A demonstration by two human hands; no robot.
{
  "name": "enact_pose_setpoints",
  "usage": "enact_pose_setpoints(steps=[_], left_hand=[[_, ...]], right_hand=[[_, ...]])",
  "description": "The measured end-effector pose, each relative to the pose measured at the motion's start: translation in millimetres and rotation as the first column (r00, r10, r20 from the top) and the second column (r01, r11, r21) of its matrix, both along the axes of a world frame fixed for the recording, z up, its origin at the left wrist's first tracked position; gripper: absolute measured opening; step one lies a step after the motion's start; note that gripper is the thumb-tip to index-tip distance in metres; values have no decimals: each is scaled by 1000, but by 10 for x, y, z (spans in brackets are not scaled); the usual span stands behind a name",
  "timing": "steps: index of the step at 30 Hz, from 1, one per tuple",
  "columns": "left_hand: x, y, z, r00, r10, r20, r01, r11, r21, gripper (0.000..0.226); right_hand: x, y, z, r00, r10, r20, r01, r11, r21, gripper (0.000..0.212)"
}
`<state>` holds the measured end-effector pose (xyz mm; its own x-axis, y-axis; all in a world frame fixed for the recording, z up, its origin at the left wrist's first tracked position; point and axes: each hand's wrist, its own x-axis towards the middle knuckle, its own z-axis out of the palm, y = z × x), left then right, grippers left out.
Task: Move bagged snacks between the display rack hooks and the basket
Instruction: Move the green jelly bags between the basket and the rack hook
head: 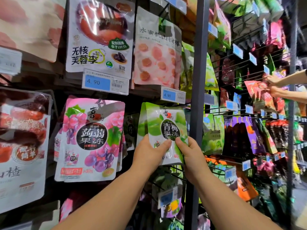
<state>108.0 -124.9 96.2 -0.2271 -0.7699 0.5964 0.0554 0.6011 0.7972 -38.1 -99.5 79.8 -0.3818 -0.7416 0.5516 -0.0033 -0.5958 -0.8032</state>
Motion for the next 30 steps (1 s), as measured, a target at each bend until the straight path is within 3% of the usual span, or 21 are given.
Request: enact_pose_setpoints(steps=[10, 16, 25, 30], left_hand=[[-13, -29, -75, 999, -41, -26, 41, 999, 3, 36], [-36, -64, -19, 999, -20, -31, 21, 1000, 17, 29], [-73, -153, 30, 998, 67, 20, -68, 997, 41, 32], [-79, -258, -26, 985, 160, 58, -165, 983, 85, 44]], right_hand=[[-42, -28, -54, 998, -38, -45, 36, 999, -33, 40], [-54, -64, 2, 999, -29, -19, 29, 1000, -11, 24], [-33, -198, 65, 997, -71, -40, 74, 995, 73, 21], [31, -297, 88, 973, -170, -157, 194, 969, 151, 36]])
